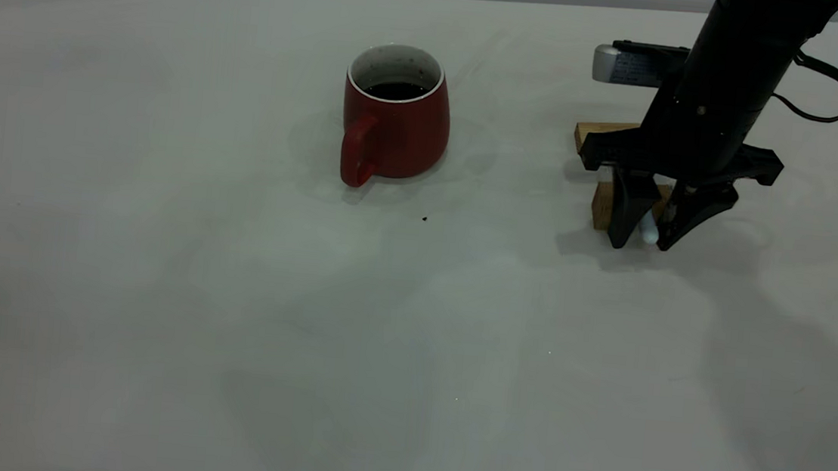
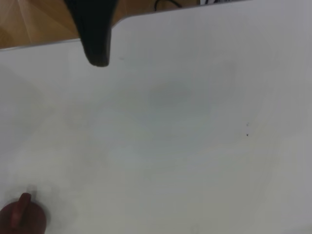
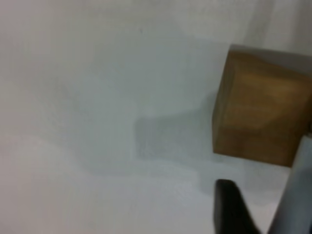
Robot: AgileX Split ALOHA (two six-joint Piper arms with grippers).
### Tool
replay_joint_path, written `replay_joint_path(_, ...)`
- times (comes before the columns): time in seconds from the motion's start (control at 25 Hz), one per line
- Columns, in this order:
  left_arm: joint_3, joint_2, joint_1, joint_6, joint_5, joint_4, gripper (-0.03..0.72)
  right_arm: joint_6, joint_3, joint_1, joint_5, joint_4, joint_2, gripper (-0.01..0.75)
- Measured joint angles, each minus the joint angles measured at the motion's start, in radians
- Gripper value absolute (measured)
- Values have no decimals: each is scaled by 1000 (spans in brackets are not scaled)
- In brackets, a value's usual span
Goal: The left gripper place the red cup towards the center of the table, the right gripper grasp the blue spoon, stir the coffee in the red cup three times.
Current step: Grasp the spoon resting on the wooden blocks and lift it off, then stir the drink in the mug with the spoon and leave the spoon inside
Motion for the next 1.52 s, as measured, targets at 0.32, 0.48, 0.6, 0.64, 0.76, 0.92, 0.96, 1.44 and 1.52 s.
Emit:
replay_joint_path(0.32, 0, 0, 0, 1, 0, 0, 551, 4, -1, 0, 57, -7, -23, 134)
replay_joint_path(0.48, 0, 0, 0, 1, 0, 0, 551, 6, -1, 0, 190, 7, -111, 134)
replay_joint_path(0.6, 0, 0, 0, 1, 0, 0, 551, -12, -1, 0, 273, 128, -193, 134)
replay_joint_path(0.64, 0, 0, 0, 1, 0, 0, 551, -30, -1, 0, 283, 205, -216, 134)
replay_joint_path(0.76, 0, 0, 0, 1, 0, 0, 551, -120, -1, 0, 297, 487, -238, 134)
replay_joint_path(0.92, 0, 0, 0, 1, 0, 0, 551, -216, -1, 10, 349, 836, -205, 134)
replay_joint_path(0.96, 0, 0, 0, 1, 0, 0, 551, -225, -1, 16, 368, 897, -190, 134)
replay_joint_path(1.44, 0, 0, 0, 1, 0, 0, 551, 82, -1, 50, 508, 1453, -116, 134)
replay_joint_path(1.52, 0, 0, 0, 1, 0, 0, 551, 236, -1, 50, 509, 1463, -116, 134)
